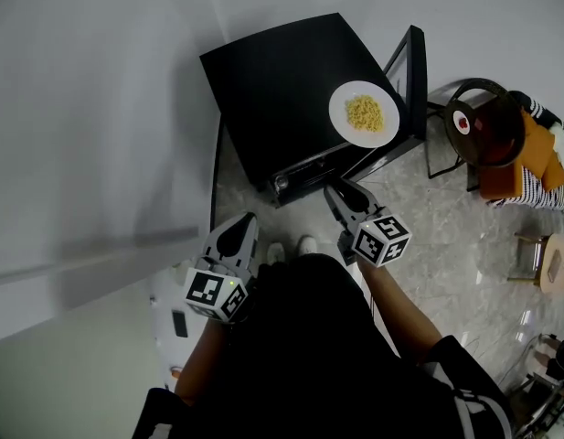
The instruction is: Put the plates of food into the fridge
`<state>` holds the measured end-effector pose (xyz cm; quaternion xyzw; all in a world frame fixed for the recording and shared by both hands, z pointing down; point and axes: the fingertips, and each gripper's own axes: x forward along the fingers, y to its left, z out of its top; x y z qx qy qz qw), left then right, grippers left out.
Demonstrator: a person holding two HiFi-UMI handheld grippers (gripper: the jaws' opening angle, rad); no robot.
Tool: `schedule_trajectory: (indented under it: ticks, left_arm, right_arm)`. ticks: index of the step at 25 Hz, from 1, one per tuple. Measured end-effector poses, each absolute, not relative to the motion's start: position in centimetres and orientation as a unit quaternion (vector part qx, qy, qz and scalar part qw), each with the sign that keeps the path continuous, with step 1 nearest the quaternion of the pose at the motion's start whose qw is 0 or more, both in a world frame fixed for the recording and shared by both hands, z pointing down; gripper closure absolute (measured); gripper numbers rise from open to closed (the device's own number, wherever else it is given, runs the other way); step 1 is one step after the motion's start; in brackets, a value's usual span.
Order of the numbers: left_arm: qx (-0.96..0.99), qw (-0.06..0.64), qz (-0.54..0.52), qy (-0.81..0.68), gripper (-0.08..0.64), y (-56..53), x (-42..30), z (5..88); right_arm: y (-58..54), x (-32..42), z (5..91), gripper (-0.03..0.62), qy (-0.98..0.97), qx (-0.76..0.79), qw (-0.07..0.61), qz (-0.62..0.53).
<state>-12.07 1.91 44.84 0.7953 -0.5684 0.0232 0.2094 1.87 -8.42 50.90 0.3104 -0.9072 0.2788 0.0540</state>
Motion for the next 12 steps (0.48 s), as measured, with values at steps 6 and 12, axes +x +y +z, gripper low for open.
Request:
schedule_trajectory:
  ticks: [6,12]
  left_arm:
    - [0.799,0.188,0.025,-0.57,0.537,1.6,-11.9,44.3]
    - [0.804,0.164,0.027,-0.571,0.537,1.4,-11.5,43.6]
  right_arm:
    - [-7.7,3.5,47.6,0.483,-0.914,0.339,0.035,0.219]
    - [-7.0,5.0,43.9,0.488,-0.919,0.355,-0.007,0.168]
